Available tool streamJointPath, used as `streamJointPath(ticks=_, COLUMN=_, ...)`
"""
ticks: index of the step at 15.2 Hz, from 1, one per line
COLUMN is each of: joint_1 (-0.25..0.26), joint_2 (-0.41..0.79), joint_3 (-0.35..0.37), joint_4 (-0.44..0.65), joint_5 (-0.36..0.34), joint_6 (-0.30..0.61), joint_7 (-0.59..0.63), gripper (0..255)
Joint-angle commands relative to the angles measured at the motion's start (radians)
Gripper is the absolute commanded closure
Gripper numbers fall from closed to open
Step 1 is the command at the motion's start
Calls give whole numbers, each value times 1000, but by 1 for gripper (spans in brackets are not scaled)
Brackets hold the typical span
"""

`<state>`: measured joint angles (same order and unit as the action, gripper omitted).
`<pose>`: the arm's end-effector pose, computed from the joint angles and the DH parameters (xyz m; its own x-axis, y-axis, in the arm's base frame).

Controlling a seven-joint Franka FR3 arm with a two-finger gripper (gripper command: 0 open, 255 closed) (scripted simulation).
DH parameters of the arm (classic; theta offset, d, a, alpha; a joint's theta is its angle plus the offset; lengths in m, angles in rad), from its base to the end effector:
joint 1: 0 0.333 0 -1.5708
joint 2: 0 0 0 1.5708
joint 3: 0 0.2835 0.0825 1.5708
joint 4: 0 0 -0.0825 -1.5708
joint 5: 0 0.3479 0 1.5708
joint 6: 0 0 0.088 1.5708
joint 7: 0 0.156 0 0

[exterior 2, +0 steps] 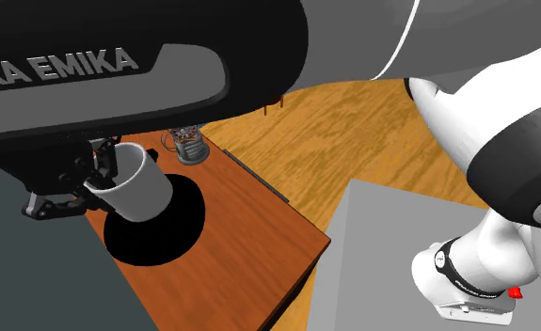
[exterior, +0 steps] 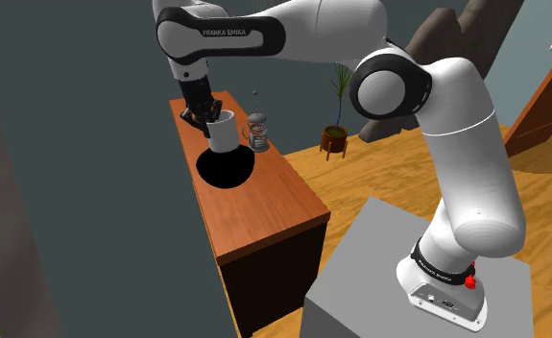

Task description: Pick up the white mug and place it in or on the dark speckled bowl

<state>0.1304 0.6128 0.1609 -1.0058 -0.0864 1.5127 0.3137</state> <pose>0.6359 0.1479 0.4217 0.9942 -0.0484 -0.0964 -0.0462 -0.9986 0.0250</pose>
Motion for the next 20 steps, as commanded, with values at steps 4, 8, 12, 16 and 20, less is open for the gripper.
streamJointPath(ticks=4, joint_1=-7, joint_2=-16, joint_3=0, joint_4=-98, joint_5=1, joint_6=83, joint_7=2, gripper=255)
streamJointPath(ticks=8, joint_1=-11, joint_2=-22, joint_3=0, joint_4=-157, joint_5=2, joint_6=135, joint_7=3, gripper=255)
streamJointPath(ticks=12, joint_1=-11, joint_2=-22, joint_3=0, joint_4=-156, joint_5=2, joint_6=135, joint_7=3, gripper=255)
streamJointPath(ticks=16, joint_1=-11, joint_2=-22, joint_3=0, joint_4=-156, joint_5=2, joint_6=135, joint_7=3, gripper=0)
streamJointPath(ticks=20, joint_1=-11, joint_2=-22, joint_3=0, joint_4=-156, joint_5=2, joint_6=135, joint_7=3, gripper=0)
